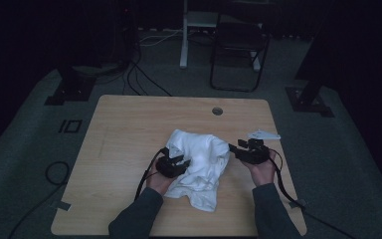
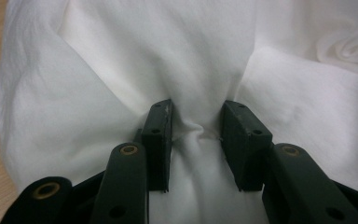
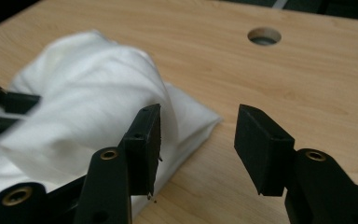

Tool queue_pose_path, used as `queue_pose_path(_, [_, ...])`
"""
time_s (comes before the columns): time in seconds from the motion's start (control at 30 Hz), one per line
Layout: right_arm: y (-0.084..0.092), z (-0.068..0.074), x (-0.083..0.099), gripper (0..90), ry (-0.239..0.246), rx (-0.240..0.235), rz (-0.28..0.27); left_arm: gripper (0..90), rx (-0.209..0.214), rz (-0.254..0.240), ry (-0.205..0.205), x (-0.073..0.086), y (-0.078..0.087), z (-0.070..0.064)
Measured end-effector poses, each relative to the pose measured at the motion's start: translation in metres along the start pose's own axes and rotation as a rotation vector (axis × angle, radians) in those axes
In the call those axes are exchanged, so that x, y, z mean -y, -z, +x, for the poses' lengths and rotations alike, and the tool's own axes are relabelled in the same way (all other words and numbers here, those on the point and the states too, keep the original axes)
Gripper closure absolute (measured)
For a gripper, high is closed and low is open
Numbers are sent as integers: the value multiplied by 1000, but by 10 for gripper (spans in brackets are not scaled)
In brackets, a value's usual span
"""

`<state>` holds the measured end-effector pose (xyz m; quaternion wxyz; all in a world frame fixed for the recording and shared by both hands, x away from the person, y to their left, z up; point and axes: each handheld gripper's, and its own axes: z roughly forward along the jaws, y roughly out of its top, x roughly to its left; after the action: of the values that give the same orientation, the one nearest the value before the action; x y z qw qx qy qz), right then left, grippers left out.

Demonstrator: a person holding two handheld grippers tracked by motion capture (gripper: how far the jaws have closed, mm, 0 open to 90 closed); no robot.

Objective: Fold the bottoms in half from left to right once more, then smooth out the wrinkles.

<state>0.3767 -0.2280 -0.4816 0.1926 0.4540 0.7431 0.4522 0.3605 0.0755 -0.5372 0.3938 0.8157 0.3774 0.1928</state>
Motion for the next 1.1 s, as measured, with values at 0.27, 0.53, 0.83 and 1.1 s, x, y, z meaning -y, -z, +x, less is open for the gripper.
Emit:
queue_pose_path(0.27, [2,26,-14,458,68,-66,-54,639,-33,-16,-3,2,-1,-4])
queue_pose_path(0.53, [-26,43,-16,340,78,-91,-22,638,-75,-14,-14,1,-4,-6])
queue_pose_path(0.83, [-11,27,-23,464,25,-31,-93,637,-89,-17,-4,-9,-16,7])
queue_pose_path(1.1, [-8,29,-26,374,42,-80,-106,636,-99,-24,-10,-9,-17,5])
